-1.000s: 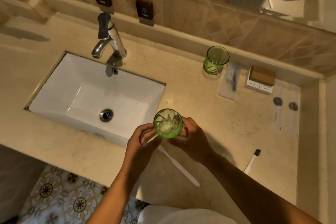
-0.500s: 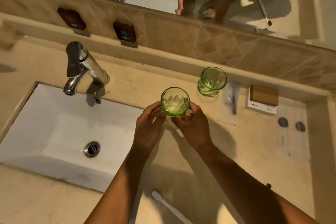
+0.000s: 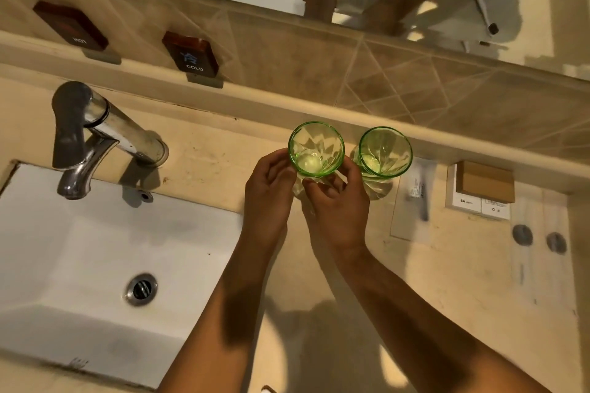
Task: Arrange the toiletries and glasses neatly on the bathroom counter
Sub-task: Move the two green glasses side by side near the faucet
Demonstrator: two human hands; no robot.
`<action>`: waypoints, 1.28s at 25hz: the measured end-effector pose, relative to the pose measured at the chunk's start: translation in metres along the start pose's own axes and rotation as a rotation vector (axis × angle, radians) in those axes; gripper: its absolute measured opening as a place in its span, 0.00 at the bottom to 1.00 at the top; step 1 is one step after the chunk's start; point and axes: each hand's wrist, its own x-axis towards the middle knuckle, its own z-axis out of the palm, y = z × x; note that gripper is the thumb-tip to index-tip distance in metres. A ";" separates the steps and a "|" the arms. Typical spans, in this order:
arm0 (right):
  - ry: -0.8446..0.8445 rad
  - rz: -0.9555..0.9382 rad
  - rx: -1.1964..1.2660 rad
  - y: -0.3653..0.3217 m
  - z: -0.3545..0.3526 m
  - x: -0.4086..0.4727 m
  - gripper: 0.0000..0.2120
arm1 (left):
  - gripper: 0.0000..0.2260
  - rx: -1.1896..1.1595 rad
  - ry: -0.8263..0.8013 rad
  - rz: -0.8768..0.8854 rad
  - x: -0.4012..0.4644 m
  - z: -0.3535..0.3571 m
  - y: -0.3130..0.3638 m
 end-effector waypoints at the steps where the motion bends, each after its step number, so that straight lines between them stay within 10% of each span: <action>1: 0.008 -0.007 0.000 0.001 0.002 0.002 0.28 | 0.16 -0.004 -0.005 0.000 0.003 0.001 0.000; 32: 0.128 0.021 -0.003 0.021 0.038 0.015 0.33 | 0.16 -0.022 -0.043 -0.015 0.033 0.006 -0.012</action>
